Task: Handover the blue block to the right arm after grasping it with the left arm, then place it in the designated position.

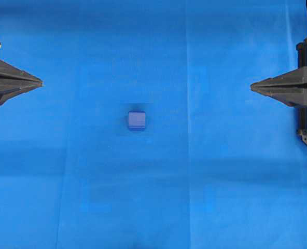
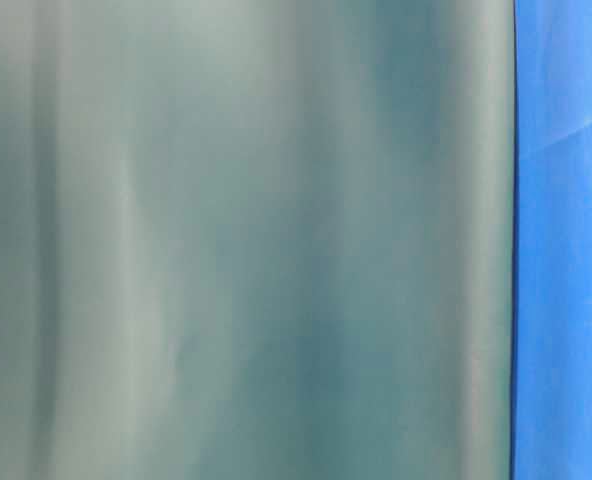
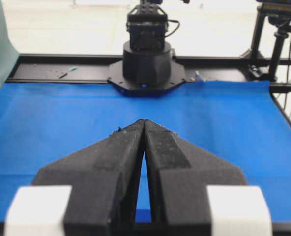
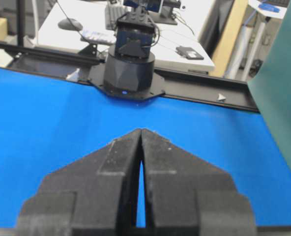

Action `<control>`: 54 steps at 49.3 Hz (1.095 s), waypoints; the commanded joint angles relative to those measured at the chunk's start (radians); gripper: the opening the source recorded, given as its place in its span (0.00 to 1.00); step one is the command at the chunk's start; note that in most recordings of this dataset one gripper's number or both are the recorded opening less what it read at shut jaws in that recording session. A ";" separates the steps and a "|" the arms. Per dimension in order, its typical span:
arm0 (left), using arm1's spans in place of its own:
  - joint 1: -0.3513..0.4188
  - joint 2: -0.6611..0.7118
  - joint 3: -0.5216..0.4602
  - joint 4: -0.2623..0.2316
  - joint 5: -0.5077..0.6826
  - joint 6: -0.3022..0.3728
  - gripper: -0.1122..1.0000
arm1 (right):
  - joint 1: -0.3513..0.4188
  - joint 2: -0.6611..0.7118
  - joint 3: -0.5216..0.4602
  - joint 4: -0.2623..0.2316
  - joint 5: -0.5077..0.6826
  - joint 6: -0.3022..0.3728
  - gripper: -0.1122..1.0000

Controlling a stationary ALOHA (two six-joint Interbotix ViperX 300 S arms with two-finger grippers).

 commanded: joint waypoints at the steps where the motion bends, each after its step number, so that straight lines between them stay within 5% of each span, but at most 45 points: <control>1: -0.005 0.000 -0.015 0.002 -0.006 0.008 0.10 | -0.002 0.005 -0.023 0.005 -0.005 0.002 0.11; 37: -0.005 -0.009 -0.015 0.003 0.023 0.011 0.12 | -0.002 -0.002 -0.048 0.000 0.083 0.005 0.08; 44: -0.003 -0.011 -0.017 0.003 0.015 0.006 0.43 | -0.002 -0.002 -0.052 0.006 0.087 0.017 0.21; 54: -0.011 -0.020 -0.017 0.003 0.020 0.003 0.91 | -0.003 0.006 -0.058 0.003 0.094 0.035 0.73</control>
